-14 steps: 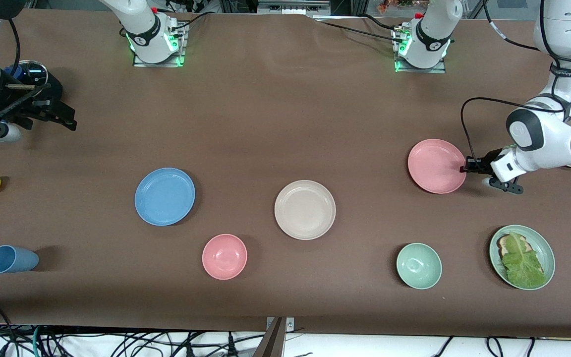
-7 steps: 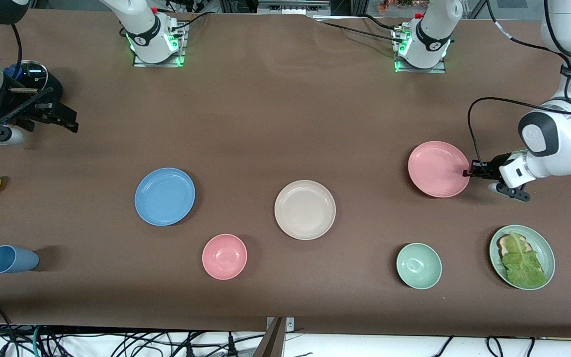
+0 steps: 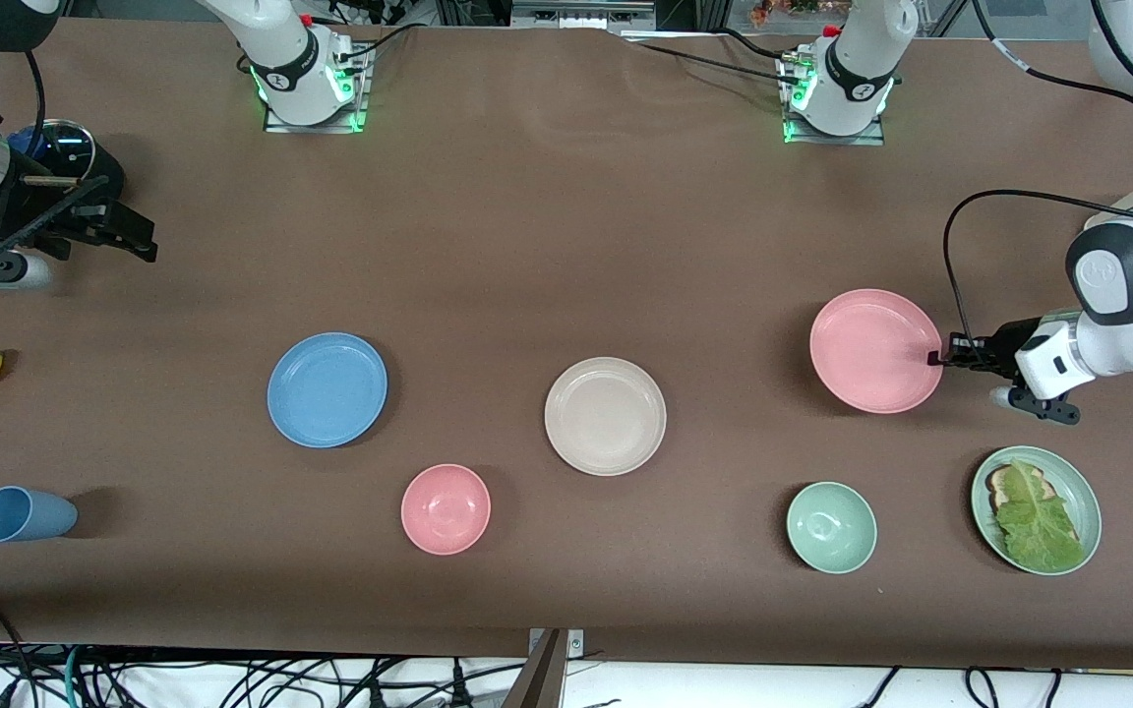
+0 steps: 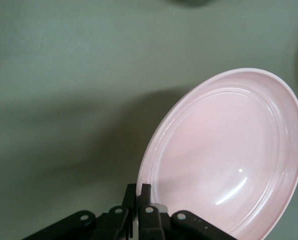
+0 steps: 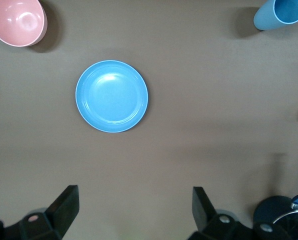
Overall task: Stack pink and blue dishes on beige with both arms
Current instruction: 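Slide the pink plate with the left gripper onto the beige plate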
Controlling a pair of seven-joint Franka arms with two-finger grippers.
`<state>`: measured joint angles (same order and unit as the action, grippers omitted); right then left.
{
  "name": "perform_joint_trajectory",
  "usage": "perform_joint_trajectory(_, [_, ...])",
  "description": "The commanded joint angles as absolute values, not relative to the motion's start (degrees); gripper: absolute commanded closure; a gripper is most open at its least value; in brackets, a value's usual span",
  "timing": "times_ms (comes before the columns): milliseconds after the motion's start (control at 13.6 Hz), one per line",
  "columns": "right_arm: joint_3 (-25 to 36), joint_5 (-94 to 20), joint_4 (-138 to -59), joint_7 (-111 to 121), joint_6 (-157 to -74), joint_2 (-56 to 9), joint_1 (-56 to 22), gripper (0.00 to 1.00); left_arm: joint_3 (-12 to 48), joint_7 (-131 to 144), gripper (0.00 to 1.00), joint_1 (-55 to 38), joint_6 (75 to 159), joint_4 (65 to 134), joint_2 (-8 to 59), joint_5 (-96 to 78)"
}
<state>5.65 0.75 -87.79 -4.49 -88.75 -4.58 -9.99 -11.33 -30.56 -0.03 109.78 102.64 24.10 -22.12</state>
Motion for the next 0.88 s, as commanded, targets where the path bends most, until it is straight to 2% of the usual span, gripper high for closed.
perform_joint_trajectory(0, [5.7, 0.4, -88.2, -4.1, -88.5, -4.0, -9.8, 0.00, -11.7, -23.8, 1.00, -3.5, 106.5, 98.3, 24.0, -20.0])
perform_joint_trajectory(809, [5.7, 0.4, -88.6, -4.1, -88.7, -3.8, -9.8, 0.00, -11.3, 8.8, 1.00, -19.3, 107.0, 92.3, 26.0, -20.3])
